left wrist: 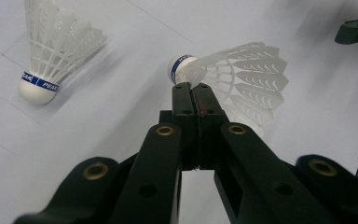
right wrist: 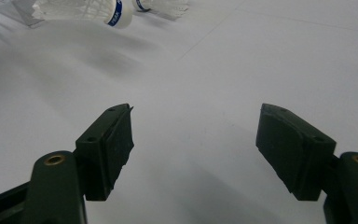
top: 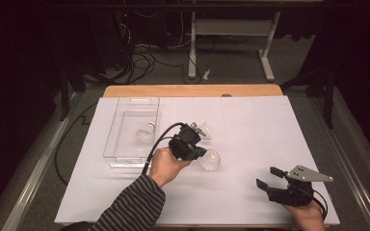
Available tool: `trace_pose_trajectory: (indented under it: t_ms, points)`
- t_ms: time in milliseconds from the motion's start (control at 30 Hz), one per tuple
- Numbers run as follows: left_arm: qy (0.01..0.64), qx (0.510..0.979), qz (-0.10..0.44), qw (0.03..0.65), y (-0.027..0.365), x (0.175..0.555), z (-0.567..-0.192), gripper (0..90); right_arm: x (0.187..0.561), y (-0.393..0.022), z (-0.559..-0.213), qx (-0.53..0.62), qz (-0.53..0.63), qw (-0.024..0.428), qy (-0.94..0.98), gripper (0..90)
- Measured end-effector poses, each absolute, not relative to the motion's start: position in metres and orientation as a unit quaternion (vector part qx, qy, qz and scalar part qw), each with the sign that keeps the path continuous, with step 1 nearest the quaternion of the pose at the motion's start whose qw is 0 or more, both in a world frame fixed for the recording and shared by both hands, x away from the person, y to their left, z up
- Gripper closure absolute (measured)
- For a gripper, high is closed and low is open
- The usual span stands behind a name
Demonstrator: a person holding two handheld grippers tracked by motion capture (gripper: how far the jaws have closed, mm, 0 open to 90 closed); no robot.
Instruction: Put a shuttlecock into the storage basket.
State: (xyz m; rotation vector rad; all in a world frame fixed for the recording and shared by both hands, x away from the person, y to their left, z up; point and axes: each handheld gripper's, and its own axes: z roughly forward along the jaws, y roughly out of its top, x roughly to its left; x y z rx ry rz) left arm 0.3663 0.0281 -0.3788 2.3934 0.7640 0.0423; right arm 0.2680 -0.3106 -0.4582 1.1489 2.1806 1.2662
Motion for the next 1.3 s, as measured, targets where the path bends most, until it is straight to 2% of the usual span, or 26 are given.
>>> trace_pose_trajectory:
  t_ms: [1300]
  points:
    - [0.307,0.893,0.026,0.327,0.063,0.361,-0.366,89.2,0.268,-0.311,-0.458,0.407,0.449,0.186,0.773,27.8]
